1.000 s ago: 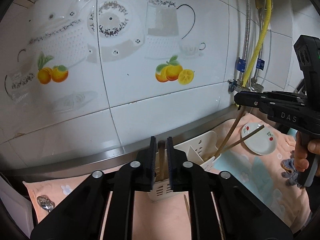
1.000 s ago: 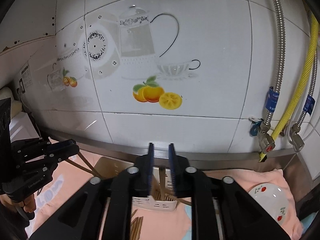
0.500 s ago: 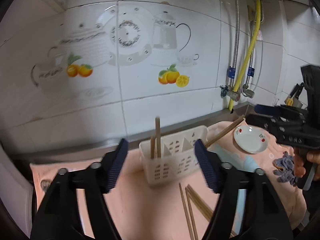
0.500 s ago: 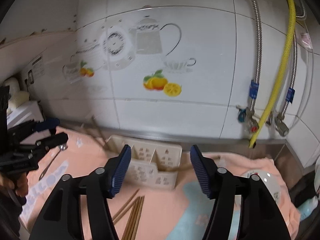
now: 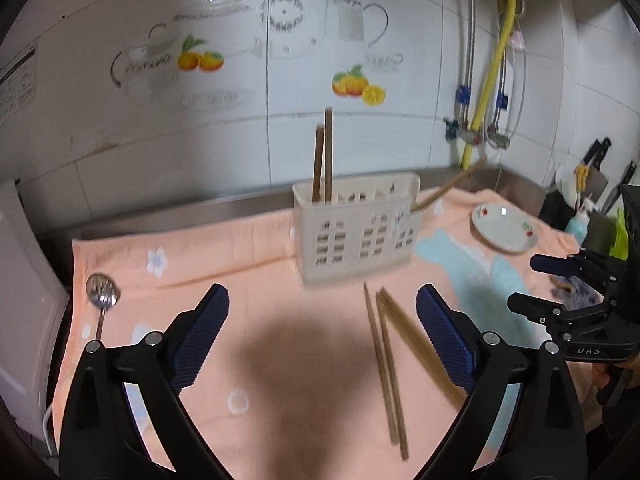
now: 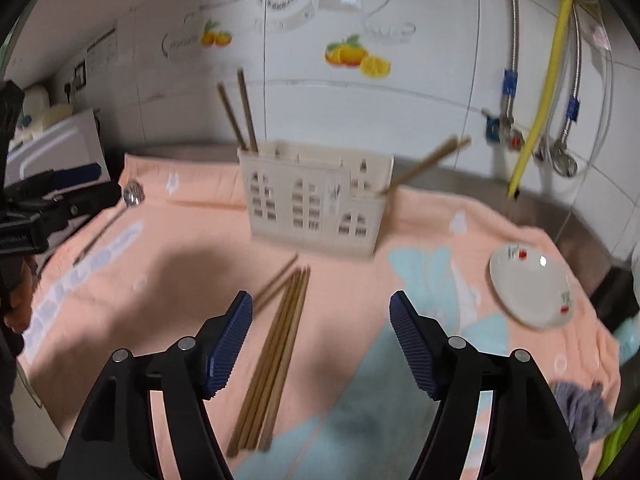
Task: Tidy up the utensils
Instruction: 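Move both open tools back over the remaining chopsticks, then close the left tool on a wooden chopstick while the right tool grasps another, then lift the left tool's chopstick up to the holder while the right tool carries its own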
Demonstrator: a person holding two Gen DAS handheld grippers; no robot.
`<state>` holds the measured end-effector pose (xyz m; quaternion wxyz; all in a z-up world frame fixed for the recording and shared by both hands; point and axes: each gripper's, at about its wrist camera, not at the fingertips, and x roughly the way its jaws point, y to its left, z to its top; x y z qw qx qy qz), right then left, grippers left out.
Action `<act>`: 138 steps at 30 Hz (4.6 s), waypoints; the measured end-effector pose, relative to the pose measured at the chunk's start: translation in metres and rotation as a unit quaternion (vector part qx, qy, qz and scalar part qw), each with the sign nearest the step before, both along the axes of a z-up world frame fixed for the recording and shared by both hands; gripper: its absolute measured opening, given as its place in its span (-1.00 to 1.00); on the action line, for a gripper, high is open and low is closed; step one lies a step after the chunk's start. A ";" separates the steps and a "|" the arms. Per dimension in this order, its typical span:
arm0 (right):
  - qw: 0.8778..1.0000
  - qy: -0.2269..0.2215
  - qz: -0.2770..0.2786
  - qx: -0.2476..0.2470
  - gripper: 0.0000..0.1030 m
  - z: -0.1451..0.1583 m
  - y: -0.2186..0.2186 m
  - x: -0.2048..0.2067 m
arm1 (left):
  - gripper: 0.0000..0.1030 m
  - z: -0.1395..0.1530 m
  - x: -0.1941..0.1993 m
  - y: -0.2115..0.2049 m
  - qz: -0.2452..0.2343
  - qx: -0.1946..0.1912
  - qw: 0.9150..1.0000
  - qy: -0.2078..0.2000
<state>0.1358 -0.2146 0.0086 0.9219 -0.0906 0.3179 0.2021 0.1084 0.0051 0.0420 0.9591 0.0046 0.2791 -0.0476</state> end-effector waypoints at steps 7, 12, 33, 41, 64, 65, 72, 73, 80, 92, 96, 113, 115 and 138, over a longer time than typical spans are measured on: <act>0.999 0.040 -0.009 -0.015 0.24 -0.048 0.001 -0.022 | 0.88 -0.027 -0.019 0.006 0.012 -0.014 1.000 0.020; 0.997 0.081 -0.014 -0.003 -0.03 -0.075 0.000 -0.026 | 0.88 -0.042 -0.027 0.010 0.021 -0.012 0.999 0.032; 0.993 0.120 -0.003 -0.017 -0.66 -0.105 0.019 -0.024 | 0.88 -0.072 -0.036 0.032 0.055 -0.037 0.996 0.061; 0.992 0.119 -0.003 -0.032 -0.73 -0.111 0.020 -0.023 | 0.88 -0.076 -0.036 0.032 0.056 -0.041 0.995 0.066; 0.993 0.113 -0.039 -0.014 -0.86 -0.111 -0.010 -0.021 | 0.12 -0.130 0.001 -0.029 -0.035 -0.051 0.987 0.151; 0.993 0.113 -0.039 -0.013 -0.86 -0.112 -0.011 -0.022 | 0.07 -0.134 0.005 -0.031 -0.037 -0.052 0.986 0.156; 0.993 0.114 -0.038 -0.003 -0.86 -0.112 -0.013 -0.022 | -0.23 -0.145 0.020 -0.035 -0.035 -0.057 0.982 0.175; 0.993 0.114 -0.038 -0.002 -0.86 -0.112 -0.014 -0.022 | -0.25 -0.146 0.020 -0.036 -0.036 -0.056 0.982 0.175; 0.993 0.114 -0.038 0.002 -0.86 -0.112 -0.014 -0.022 | -0.43 -0.148 0.024 -0.043 -0.044 -0.046 0.981 0.181; 0.993 0.113 -0.038 0.001 -0.86 -0.111 -0.013 -0.022 | -0.52 -0.153 0.028 -0.059 -0.037 0.014 0.983 0.180; 0.993 0.114 -0.037 0.002 -0.86 -0.111 -0.013 -0.022 | -0.70 -0.152 0.031 -0.052 -0.024 0.026 0.984 0.176; 0.993 0.110 -0.038 0.002 -0.86 -0.111 -0.012 -0.021 | -0.71 -0.156 0.027 -0.040 -0.053 -0.001 0.985 0.161; 0.993 0.111 -0.039 0.002 -0.87 -0.111 -0.012 -0.022 | -0.79 -0.155 0.027 -0.039 -0.049 -0.007 0.985 0.163; 0.999 -0.018 -0.006 0.049 -0.87 0.023 -0.019 -0.006 | -0.88 -0.047 0.027 -0.031 -0.068 -0.010 0.995 0.066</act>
